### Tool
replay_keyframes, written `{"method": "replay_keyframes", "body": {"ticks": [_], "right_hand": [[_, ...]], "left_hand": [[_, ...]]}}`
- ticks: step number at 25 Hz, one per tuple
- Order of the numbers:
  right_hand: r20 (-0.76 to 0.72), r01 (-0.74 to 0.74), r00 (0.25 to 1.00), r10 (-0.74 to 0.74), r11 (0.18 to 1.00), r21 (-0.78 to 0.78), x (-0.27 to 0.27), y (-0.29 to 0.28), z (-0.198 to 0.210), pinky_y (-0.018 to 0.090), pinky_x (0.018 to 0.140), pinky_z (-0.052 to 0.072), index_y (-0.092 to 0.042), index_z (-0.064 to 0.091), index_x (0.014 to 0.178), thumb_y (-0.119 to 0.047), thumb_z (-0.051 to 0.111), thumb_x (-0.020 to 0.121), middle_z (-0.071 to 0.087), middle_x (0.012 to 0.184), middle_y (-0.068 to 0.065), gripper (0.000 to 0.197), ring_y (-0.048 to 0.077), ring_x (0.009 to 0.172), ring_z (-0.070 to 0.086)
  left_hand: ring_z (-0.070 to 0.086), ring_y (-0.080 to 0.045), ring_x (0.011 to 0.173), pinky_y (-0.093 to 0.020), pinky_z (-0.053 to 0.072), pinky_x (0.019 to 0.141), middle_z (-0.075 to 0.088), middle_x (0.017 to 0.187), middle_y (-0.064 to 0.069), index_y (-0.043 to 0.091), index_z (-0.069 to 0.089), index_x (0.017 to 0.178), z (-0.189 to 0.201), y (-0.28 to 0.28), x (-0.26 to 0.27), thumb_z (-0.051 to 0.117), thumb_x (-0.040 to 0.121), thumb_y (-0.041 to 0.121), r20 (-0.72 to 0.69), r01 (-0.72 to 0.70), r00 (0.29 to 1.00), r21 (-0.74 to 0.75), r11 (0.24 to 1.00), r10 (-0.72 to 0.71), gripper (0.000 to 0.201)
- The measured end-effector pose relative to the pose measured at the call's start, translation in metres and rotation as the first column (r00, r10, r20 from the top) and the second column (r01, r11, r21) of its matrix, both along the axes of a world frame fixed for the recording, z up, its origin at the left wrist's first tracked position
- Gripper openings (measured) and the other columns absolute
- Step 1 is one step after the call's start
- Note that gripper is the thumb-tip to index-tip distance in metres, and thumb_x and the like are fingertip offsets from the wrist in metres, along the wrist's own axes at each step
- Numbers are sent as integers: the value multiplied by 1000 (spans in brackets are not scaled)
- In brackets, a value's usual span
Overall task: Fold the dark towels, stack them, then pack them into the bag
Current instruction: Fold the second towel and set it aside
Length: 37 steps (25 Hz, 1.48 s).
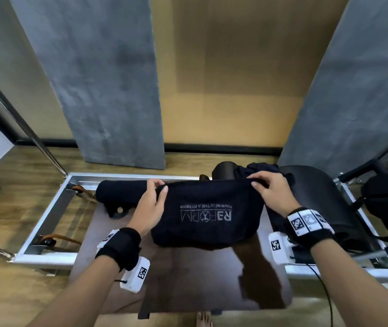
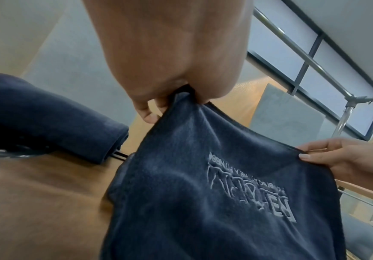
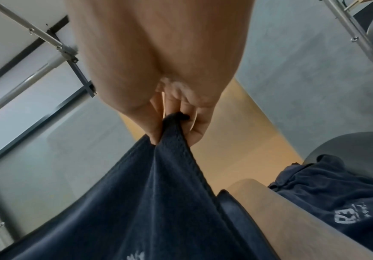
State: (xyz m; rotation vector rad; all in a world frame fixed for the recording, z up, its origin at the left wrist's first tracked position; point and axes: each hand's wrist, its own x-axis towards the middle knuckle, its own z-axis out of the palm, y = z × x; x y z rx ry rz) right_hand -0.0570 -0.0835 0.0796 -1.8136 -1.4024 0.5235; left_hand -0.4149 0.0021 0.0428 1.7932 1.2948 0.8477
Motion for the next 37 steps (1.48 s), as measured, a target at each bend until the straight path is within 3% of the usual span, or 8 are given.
{"method": "replay_keyframes", "body": {"ticks": [2,7,11,15,26,29,32,37], "right_hand": [[8,11,1000,-10,998,-57,10,31,-4,28,95,52,-10,80,105,3,70,93,76,100,0,20,13,100,68],[82,67,995,-48,965,-254,20,83,-46,35,92,54,-15,81,91,-10,81,88,76,92,1,5,20,99,68],[153,45,988,12,931,-362,26,102,-79,37,90,53,-19,78,86,-15,83,86,70,96,-3,6,22,98,66],[222,53,974,38,920,-389,30,107,-94,39,86,53,-25,73,88,-17,81,87,60,94,-10,11,20,94,63],[274,114,962,-3,913,-391,31,94,-88,38,76,49,-24,63,93,-20,75,93,64,96,-4,13,27,95,64],[189,147,978,-82,921,-361,35,85,-73,41,86,52,-29,66,97,-19,74,93,71,100,0,13,28,102,65],[119,148,986,-120,952,-267,32,65,-47,39,97,53,-24,77,108,-15,79,91,74,108,1,20,21,109,66],[-22,150,988,-152,986,-68,19,23,20,28,61,51,-22,79,75,-9,91,77,71,65,-3,18,12,56,63]], "left_hand": [[51,-11,61,-39,42,65,57,73,-2,18,48,109,-2,24,10,48,111,29,-50,-68,996,31,997,70,11],[62,-29,86,-42,51,76,63,96,-2,14,62,98,-13,66,30,58,106,25,-374,-210,896,118,971,239,14],[66,-37,102,-46,53,82,63,112,-12,5,66,106,-25,88,53,54,107,21,-596,-186,785,35,982,170,20],[65,-39,106,-45,50,83,65,118,-14,4,65,111,-36,95,61,53,108,17,-660,-175,743,-34,984,109,18],[66,-41,90,-46,50,74,47,126,-14,4,60,111,-40,84,64,55,99,-4,-642,-131,761,-14,991,92,15],[66,-41,75,-40,41,61,52,118,-9,9,58,111,-23,74,61,54,105,7,-614,-136,764,146,980,198,8],[64,-39,71,-37,35,61,62,104,-4,14,54,110,-3,62,48,48,110,17,-509,-164,812,269,949,285,8],[67,-33,71,-43,47,67,67,81,-1,23,51,105,32,39,4,50,109,16,-216,-234,937,191,953,273,8]]}}
